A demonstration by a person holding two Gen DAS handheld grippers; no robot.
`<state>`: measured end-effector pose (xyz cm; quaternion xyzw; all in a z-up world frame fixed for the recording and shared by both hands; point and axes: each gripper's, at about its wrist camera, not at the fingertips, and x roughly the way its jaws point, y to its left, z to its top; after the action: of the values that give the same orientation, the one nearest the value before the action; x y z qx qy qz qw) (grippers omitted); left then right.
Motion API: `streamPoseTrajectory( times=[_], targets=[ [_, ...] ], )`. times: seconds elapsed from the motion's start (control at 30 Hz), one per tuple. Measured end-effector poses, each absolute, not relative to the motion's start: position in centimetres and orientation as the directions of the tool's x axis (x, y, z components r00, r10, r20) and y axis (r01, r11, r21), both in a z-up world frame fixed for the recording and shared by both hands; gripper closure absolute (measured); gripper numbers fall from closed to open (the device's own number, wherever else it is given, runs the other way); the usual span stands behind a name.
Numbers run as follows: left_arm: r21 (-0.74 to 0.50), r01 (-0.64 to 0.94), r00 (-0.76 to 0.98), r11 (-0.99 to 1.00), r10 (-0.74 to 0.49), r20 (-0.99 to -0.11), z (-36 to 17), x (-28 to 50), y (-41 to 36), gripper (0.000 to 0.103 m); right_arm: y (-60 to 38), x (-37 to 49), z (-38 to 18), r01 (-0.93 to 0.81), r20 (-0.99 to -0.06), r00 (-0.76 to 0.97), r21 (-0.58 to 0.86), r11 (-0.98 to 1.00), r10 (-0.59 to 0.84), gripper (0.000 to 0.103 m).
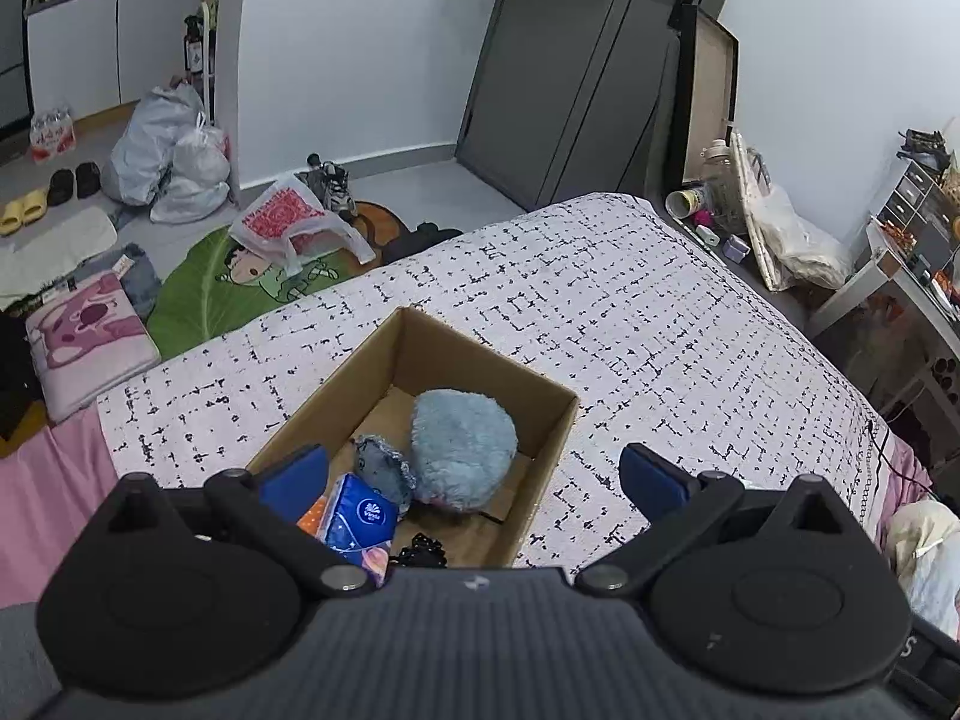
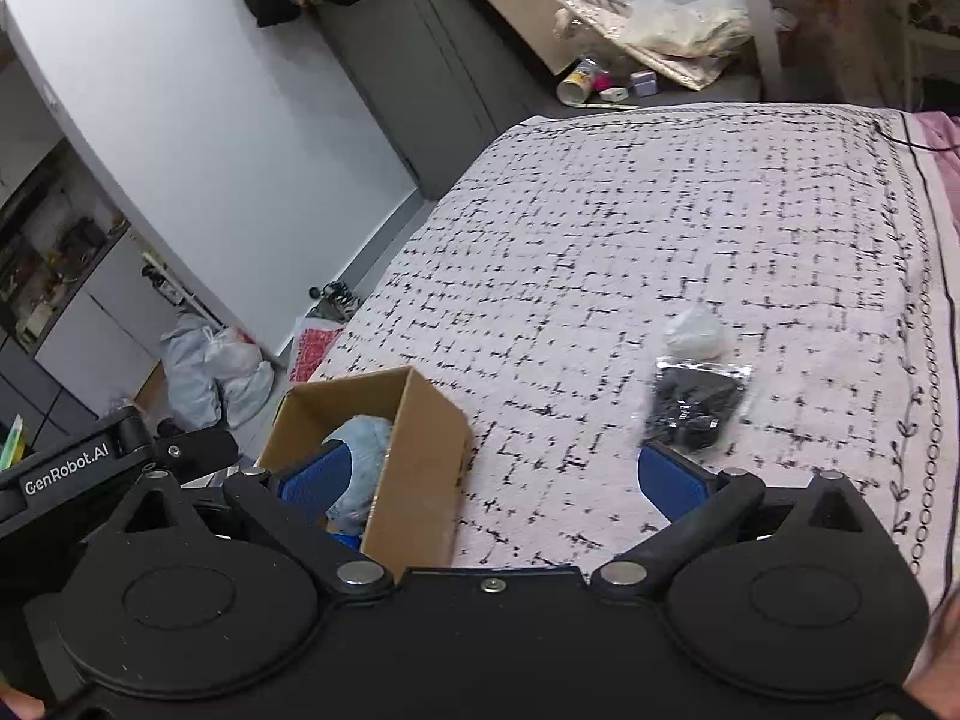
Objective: Organize soft objects
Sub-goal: 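Move both tools back to the clear bag of black items and white packet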
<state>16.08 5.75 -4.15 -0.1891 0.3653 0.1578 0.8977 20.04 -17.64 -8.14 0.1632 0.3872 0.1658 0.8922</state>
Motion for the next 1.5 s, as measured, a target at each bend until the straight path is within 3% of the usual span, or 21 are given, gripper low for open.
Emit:
streamPoseTrajectory(
  times=[0.77, 1.2, 1.5],
  targets=[
    [-0.163, -0.370, 0.653, 0.915, 0.131, -0.746, -3.8, 18.7, -1.4, 0.001, -27.5, 22.3, -8.6, -0.025, -0.612, 0.658, 0.564, 0.826, 0.438, 0.000],
    [-0.233, -0.285, 0.677, 0.930, 0.024, -0.735, -4.7, 20.8, -3.8, 0.001, -31.5, 23.8, -9.9, 0.051, -0.605, 0.644, 0.645, 0.763, 0.468, 0.000],
    [-0.291, -0.243, 0.668, 0.925, -0.058, -0.742, -6.4, 23.0, -5.1, 0.003, -32.2, 25.5, -11.9, 0.122, -0.649, 0.615, 0.640, 0.758, 0.449, 0.000]
  ],
)
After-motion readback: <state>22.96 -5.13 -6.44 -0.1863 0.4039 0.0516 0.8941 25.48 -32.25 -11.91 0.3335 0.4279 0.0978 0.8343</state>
